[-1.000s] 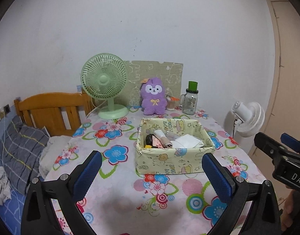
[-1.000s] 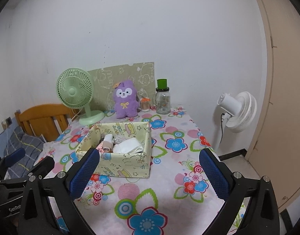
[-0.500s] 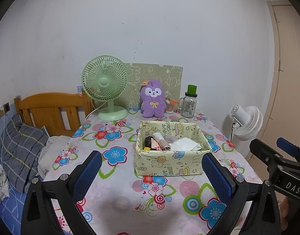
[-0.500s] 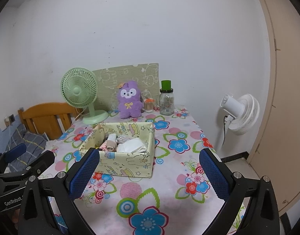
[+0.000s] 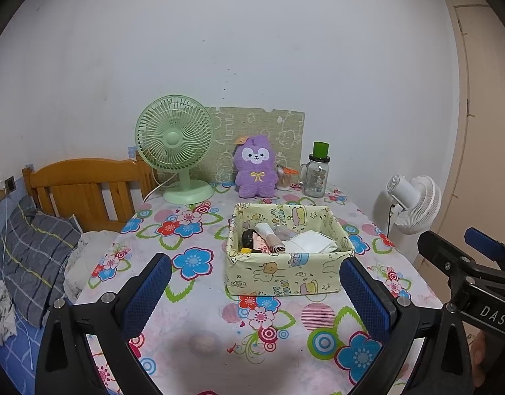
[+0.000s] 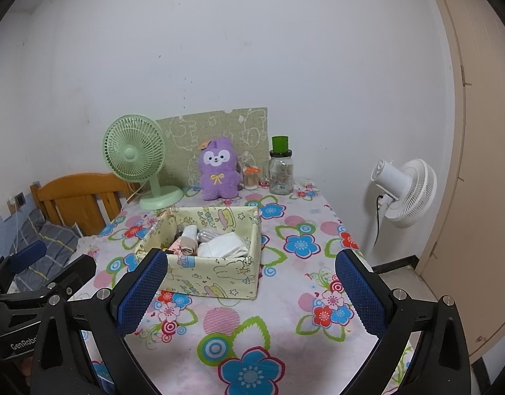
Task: Organize soft objects
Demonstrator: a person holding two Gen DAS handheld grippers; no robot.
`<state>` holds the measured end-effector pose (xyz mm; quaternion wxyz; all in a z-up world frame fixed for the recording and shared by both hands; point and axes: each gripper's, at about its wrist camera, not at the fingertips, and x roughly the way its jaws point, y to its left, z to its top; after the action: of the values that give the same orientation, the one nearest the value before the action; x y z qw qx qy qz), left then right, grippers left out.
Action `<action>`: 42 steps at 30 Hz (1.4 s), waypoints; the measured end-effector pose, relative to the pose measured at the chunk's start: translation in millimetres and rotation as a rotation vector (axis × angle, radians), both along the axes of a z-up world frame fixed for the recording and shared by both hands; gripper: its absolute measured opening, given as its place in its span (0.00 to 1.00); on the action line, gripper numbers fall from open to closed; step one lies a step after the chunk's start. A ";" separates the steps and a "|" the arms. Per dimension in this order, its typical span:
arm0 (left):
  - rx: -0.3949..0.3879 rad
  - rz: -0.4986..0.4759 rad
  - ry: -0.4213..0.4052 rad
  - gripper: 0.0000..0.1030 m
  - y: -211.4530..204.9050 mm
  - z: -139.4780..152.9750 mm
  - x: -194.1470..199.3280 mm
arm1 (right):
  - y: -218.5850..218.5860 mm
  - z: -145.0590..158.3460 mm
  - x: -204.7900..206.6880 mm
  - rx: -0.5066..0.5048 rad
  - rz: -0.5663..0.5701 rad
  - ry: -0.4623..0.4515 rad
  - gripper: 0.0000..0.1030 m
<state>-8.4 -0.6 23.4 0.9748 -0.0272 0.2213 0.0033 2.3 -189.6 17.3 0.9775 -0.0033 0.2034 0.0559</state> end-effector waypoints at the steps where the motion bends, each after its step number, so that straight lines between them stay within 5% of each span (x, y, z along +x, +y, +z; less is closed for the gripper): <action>1: 0.001 0.000 0.000 1.00 0.3 0.3 -0.1 | 0.0 -0.1 -0.1 0.000 0.000 0.000 1.00; 42: -0.003 0.002 -0.006 1.00 0.5 -2.7 -0.3 | 3.3 -1.6 -0.9 -0.001 -0.002 0.004 1.00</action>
<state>-8.8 -0.1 20.7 0.9755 -0.0286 0.2181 0.0038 1.4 -186.3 15.7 0.9771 -0.0035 0.2054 0.0551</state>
